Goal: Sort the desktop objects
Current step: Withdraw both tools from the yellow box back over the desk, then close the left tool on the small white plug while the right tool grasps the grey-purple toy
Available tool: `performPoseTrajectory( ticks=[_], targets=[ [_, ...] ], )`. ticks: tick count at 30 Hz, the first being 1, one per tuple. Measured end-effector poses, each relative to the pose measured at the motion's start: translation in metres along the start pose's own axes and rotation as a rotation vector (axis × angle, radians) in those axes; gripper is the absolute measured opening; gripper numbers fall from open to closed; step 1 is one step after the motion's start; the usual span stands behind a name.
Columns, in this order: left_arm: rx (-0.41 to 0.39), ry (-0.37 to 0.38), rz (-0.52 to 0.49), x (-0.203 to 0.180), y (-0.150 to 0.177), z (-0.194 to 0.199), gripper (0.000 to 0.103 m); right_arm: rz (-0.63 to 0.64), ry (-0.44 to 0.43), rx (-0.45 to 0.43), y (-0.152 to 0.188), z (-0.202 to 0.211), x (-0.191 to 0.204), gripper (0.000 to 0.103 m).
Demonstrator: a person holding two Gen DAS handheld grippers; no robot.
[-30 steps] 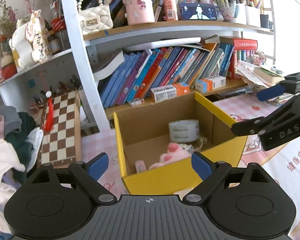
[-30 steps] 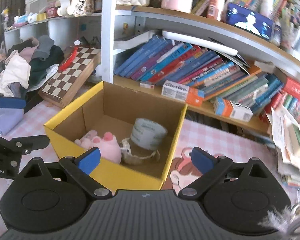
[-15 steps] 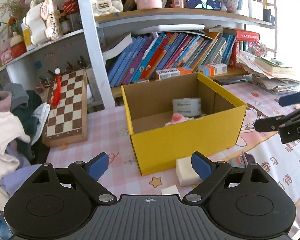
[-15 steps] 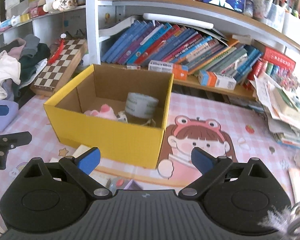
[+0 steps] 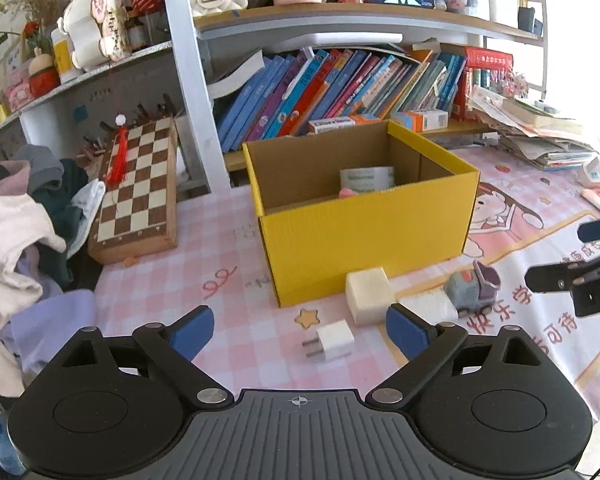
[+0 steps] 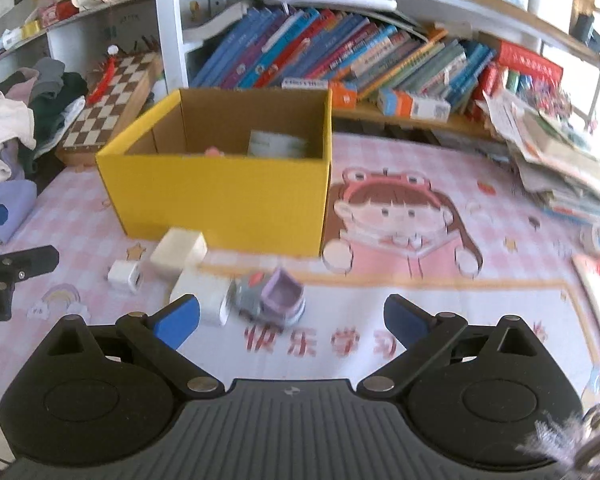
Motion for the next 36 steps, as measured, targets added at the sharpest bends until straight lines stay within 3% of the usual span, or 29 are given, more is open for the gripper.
performPoseTrajectory(
  ticks=[9, 26, 30, 33, 36],
  targets=[
    [0.045, 0.025, 0.018, 0.001, 0.023, 0.004, 0.095, -0.014, 0.054, -0.001, 0.029, 0.007, 0.014, 0.1],
    [0.102, 0.071, -0.017, -0.003, 0.05, 0.004, 0.095, 0.026, 0.004, 0.046, 0.049, 0.01, 0.048, 0.099],
    [0.099, 0.079, -0.023, -0.005, 0.05, 0.004, 0.095, 0.024, 0.005, 0.051, 0.047, 0.008, 0.049, 0.096],
    [0.094, 0.082, -0.016, -0.003, 0.048, 0.003, 0.095, 0.031, 0.003, 0.051, 0.044, 0.006, 0.049, 0.087],
    [0.097, 0.073, -0.016, -0.004, 0.047, -0.001, 0.095, 0.046, 0.002, 0.049, 0.04, 0.004, 0.05, 0.085]
  ],
)
Point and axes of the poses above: each gripper's, at about its wrist camera, not at the fingertips, and z roughly against the way its jaws point, x to its left, y to its underside, the point moved 5 cm from there along -z, roughly the way its jaws point, and after that the axes turned 3 degrees about x, right-handed, at the moved point
